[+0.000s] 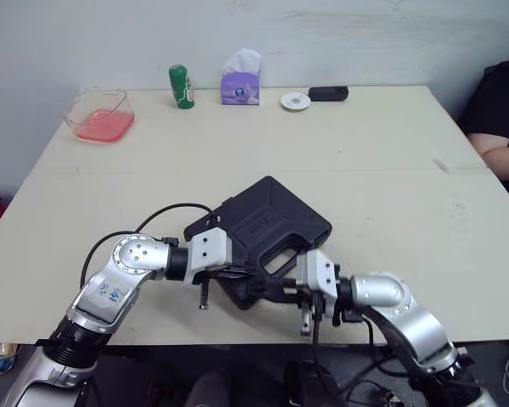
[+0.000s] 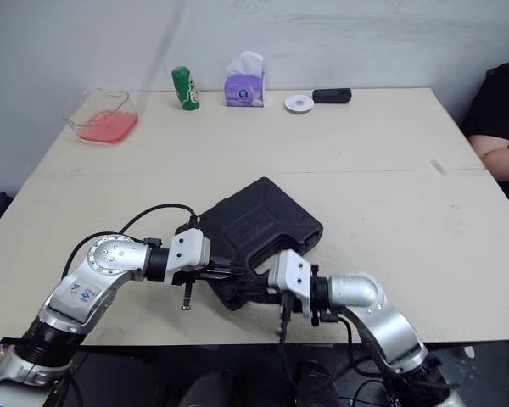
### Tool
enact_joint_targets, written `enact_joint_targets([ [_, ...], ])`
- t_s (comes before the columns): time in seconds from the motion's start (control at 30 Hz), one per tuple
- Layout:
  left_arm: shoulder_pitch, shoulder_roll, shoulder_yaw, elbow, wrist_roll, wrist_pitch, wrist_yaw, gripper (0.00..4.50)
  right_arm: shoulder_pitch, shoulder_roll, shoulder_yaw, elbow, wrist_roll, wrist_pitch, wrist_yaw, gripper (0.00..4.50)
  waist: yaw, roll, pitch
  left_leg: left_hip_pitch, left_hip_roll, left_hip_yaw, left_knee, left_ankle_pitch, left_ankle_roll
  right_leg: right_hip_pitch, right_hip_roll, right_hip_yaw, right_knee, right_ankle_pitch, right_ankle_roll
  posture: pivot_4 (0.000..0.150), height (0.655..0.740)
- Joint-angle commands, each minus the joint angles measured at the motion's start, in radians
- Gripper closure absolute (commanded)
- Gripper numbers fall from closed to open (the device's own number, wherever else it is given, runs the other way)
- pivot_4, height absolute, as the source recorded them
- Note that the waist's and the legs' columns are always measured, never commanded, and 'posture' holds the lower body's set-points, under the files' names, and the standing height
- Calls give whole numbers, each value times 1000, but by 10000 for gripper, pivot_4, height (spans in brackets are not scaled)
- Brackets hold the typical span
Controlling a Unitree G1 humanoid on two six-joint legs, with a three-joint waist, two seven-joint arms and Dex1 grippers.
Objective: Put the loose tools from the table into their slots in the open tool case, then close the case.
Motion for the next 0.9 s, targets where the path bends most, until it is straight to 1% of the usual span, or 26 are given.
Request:
enact_joint_targets([
  [0.03,77,33,-106,100,83,95,-4,44606,-9,-11,-23,-48,45,55,-24,45000,3,0,0,0,0,0,-1,0,0,0,0,0,-1,0,0,1500,7400],
  [0.17,79,37,-98,113,84,90,-2,44606,-7,-57,-28,-71,60,87,-7,45000,6,0,0,-2,0,0,-1,1,3,-1,0,-1,-3,-1,-1,1500,7400],
  [0.3,83,51,-71,129,80,75,1,44606,20,-132,-110,-108,125,115,18,45000,8,0,0,-3,0,0,-1,0,5,-1,0,-1,-4,-1,-1,1500,7400],
  [0.37,88,50,-55,136,77,37,-3,44606,36,-169,-146,-118,151,117,37,45000,8,0,0,-3,0,-1,-1,0,5,-1,0,-1,-4,-1,-1,1500,7400],
  [0.43,91,10,6,135,24,-29,-1,44606,49,-196,-185,-119,166,105,46,45000,6,1,1,-3,0,-1,-1,0,5,-1,0,-1,-4,-1,-1,1500,7400],
  [0.5,94,-30,82,118,-55,-67,-2,44606,66,-216,-229,-112,160,70,49,45000,6,3,3,-4,0,-1,-1,0,6,-2,0,-1,-4,-1,-1,1500,7400],
  [0.57,111,-36,150,80,-144,-65,-35,44606,89,-244,-280,-96,158,39,66,45000,7,0,7,-8,0,-1,-1,1,6,-7,0,-2,-3,-1,-1,1500,7400],
  [0.6,120,-29,185,60,-180,-58,-44,41709,102,-262,-316,-81,162,25,75,45000,9,-2,10,-12,0,-1,-1,2,5,-10,0,-2,-2,0,0,1500,7400],
  [0.67,143,-8,282,31,-231,-38,-19,35026,132,-317,-399,-29,148,-23,115,38265,9,-4,16,-19,0,-1,-1,7,-3,-16,0,-2,-1,0,0,1500,7400],
  [0.7,152,2,324,23,-248,-28,-2,30336,145,-342,-430,-4,135,-51,134,34508,9,-4,20,-21,0,-1,0,7,-3,-18,0,-3,-2,0,0,1500,7400],
  [0.73,159,7,349,17,-257,-22,8,25784,155,-359,-446,12,125,-75,146,29541,9,-4,23,-24,0,-1,2,8,-2,-19,1,-4,-2,0,0,1500,7400],
  [0.77,179,34,424,17,-272,7,35,21872,167,-380,-492,46,117,-105,155,25271,9,-5,25,-27,0,-2,3,8,-1,-20,1,-6,-2,0,1,1500,7400],
  [0.8,193,52,474,17,-282,29,53,16700,174,-392,-521,67,116,-123,159,19581,8,-5,28,-28,0,-2,3,8,-1,-20,2,-7,-2,1,2,1500,7400],
  [0.87,238,89,543,17,-268,38,71,8023,203,-417,-565,100,108,-163,186,9982,8,-6,29,-29,0,-2,3,8,-1,-20,4,-8,-3,1,3,1500,7400],
  [0.9,286,114,595,36,-242,26,75,2679,205,-438,-595,150,88,-192,194,3870,8,-6,29,-30,0,-2,2,8,-1,-20,4,-9,-3,1,3,1500,7400],
])
